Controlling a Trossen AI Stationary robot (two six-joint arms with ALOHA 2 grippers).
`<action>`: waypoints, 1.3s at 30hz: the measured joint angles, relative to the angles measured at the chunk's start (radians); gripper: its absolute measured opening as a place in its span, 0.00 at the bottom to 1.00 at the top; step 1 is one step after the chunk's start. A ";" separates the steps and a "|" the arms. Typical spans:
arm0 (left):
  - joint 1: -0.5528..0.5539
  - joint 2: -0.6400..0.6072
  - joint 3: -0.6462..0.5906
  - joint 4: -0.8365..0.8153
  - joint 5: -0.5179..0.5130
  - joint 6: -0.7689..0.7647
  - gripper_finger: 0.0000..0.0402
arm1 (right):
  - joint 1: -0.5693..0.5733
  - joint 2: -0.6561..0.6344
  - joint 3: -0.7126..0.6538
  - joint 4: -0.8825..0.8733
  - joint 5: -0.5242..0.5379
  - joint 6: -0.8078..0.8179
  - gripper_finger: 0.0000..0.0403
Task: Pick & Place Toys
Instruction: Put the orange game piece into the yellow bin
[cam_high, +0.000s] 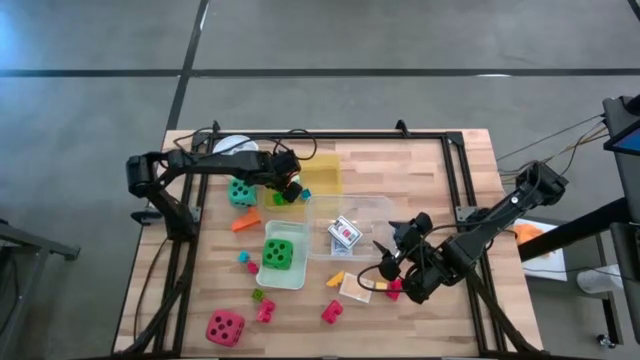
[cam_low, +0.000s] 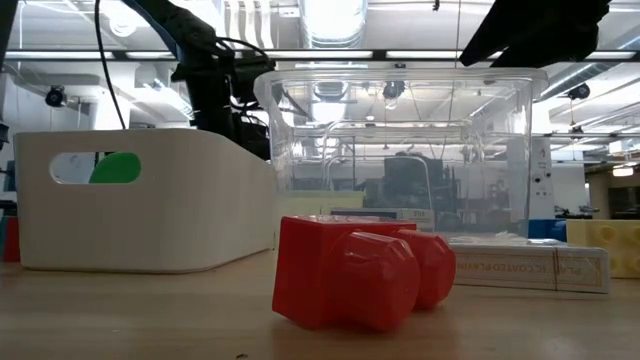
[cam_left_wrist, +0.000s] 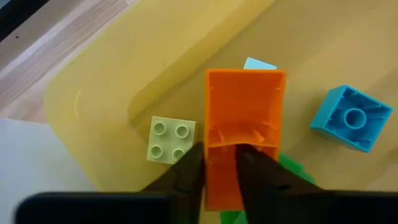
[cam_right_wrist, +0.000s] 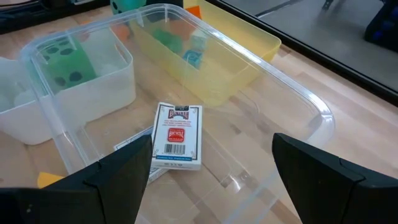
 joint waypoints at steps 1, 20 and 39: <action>0.000 0.000 0.000 0.000 0.000 0.000 0.26 | 0.000 0.000 0.000 0.000 0.000 0.000 0.81; -0.004 0.000 0.123 -0.130 0.079 -0.037 0.55 | 0.000 0.000 0.000 -0.001 0.000 -0.001 0.81; -0.356 -0.086 0.241 -0.681 0.023 -0.200 0.55 | 0.000 0.000 -0.001 0.001 -0.069 -0.070 0.81</action>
